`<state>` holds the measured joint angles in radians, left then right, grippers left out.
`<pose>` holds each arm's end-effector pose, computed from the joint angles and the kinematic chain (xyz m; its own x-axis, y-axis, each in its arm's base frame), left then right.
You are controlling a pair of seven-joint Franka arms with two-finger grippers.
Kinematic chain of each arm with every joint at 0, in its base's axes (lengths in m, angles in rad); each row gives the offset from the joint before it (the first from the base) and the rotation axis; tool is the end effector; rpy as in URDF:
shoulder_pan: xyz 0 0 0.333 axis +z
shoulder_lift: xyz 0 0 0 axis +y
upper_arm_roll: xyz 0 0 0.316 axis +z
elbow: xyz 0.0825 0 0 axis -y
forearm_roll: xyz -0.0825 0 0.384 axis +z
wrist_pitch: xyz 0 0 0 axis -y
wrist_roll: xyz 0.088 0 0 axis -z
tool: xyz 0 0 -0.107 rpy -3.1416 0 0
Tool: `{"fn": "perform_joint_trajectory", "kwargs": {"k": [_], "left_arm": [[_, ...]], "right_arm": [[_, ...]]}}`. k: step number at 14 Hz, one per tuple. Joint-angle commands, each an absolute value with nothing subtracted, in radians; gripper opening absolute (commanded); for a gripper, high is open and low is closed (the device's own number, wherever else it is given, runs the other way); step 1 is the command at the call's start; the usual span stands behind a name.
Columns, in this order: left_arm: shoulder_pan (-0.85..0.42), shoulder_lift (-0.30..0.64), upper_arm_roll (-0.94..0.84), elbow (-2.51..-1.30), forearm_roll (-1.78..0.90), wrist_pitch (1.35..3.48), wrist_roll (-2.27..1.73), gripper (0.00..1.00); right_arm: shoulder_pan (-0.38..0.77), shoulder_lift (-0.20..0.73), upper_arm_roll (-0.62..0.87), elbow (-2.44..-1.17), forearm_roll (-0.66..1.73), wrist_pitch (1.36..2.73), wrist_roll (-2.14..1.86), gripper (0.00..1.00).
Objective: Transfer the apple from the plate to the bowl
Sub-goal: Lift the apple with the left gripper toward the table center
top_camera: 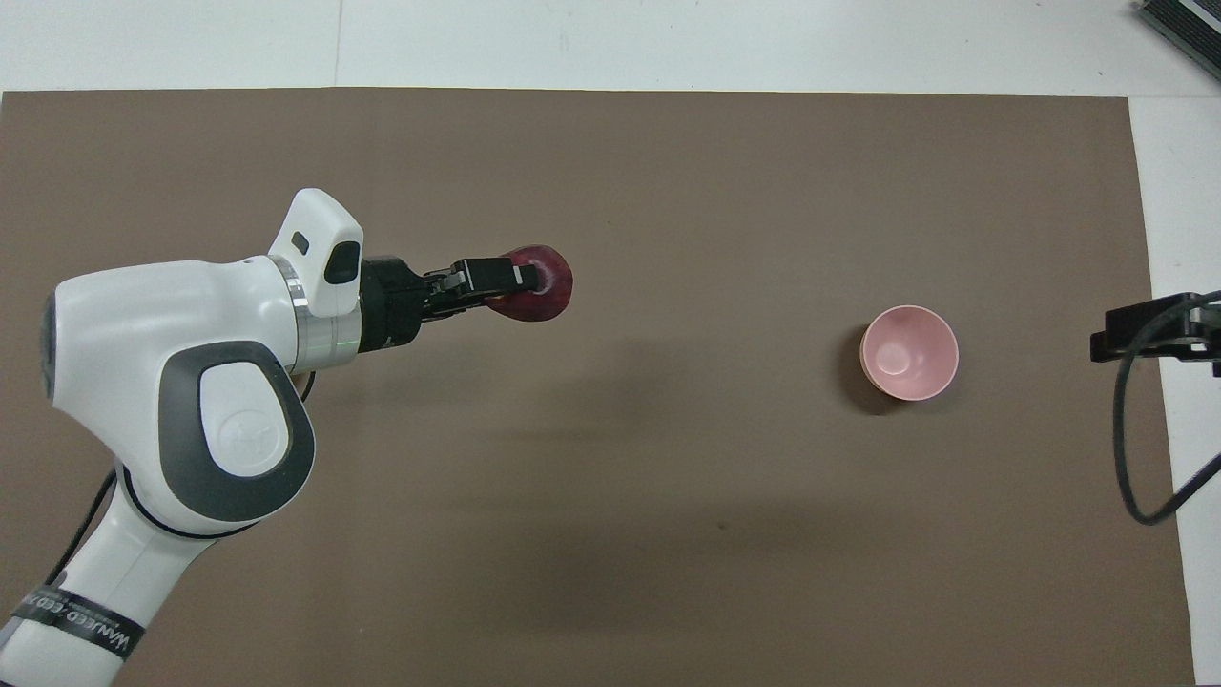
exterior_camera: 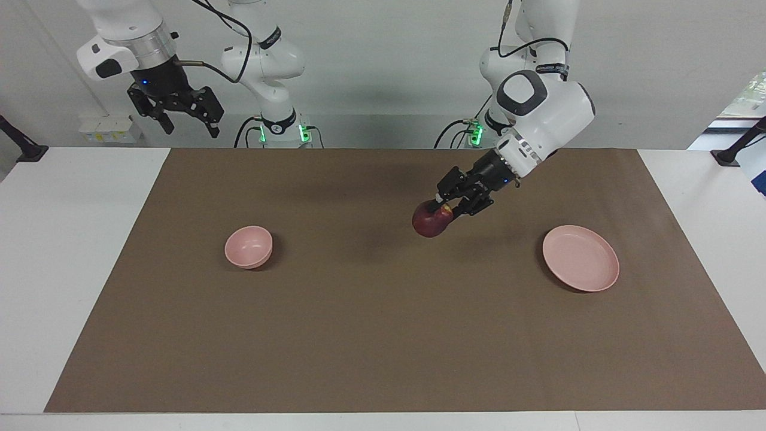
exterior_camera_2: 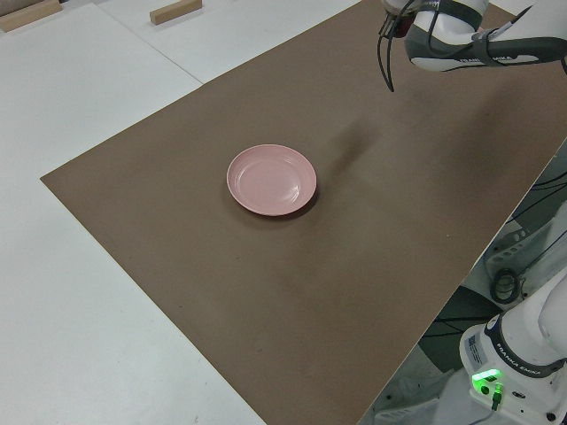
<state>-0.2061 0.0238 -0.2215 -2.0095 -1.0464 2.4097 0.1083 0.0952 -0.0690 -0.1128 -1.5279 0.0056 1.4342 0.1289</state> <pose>0.5377 -0.2499 0.4853 0.9726 0.2016 0.1161 0.0402 -0.6374 0.7695 0.5183 -0.0109 0.6694 0.9891 -0.1447 -0.0266 -0.1451 -0.9894 -0.0100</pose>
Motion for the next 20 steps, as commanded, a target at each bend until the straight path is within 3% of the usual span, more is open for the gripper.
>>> {"fn": "perform_joint_trajectory", "kwargs": {"k": [1, 15, 18, 20], "left_arm": [[-0.222, 0.014, -0.215, -1.999, -1.113, 2.428, 0.126, 0.00], [-0.221, 0.005, -0.241, -1.999, -1.154, 2.450, 0.124, 0.00], [-0.221, 0.005, -0.241, -1.996, -1.154, 2.450, 0.124, 0.00], [-0.222, 0.005, -0.242, -1.996, -1.154, 2.457, 0.124, 0.00]], "right_arm": [[0.086, -0.087, -0.107, -1.549, 0.018, 1.450, 0.114, 1.00], [0.087, -0.115, -0.098, -1.571, 0.027, 1.431, 0.087, 1.00], [0.118, -0.074, -0.095, -1.670, 0.245, 1.585, 0.351, 1.00], [0.199, 0.007, -0.095, -1.681, 0.378, 1.707, 0.568, 1.00]]}}
